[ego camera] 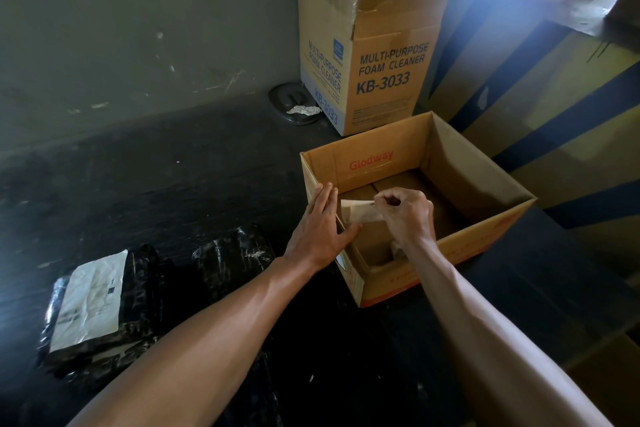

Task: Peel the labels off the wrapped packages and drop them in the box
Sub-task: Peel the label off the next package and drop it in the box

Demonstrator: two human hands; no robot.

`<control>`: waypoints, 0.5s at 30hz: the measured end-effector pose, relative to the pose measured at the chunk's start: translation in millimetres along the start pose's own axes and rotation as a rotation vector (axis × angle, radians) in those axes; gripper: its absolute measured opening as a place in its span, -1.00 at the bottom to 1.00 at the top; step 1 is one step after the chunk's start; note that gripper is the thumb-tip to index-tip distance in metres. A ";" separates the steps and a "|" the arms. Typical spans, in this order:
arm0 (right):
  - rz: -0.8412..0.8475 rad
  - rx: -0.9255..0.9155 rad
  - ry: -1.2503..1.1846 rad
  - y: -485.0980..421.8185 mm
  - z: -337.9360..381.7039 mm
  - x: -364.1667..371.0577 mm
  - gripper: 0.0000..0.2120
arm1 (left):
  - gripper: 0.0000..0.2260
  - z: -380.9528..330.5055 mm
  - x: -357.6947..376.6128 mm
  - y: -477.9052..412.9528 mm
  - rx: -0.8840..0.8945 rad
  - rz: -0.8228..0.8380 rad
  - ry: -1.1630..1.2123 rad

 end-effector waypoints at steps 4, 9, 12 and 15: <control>0.003 -0.020 0.021 -0.3 1.1 0.0 -0.98 | -0.17 0.0 0.5 -0.4 -0.009 0.006 0.002; 0.008 -0.004 0.065 -1.3 2.4 -0.9 -0.86 | -0.18 0.4 1.0 0.2 -0.001 -0.003 0.008; 0.015 -0.009 0.059 -0.8 3.1 -0.3 -0.87 | -0.17 1.1 1.4 -0.4 0.004 -0.004 0.009; 0.002 -0.008 0.055 -0.6 3.8 -0.4 -0.87 | -0.15 1.0 1.4 -1.0 0.003 0.000 0.015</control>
Point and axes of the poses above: each hand's wrist, its own y-axis away from the middle knuckle, its own x-axis out of the palm, z = x × y, the point moved 1 cm from there along -y, towards the middle knuckle, and after that the axes turned 4 degrees about -x, right-handed, at the moved point
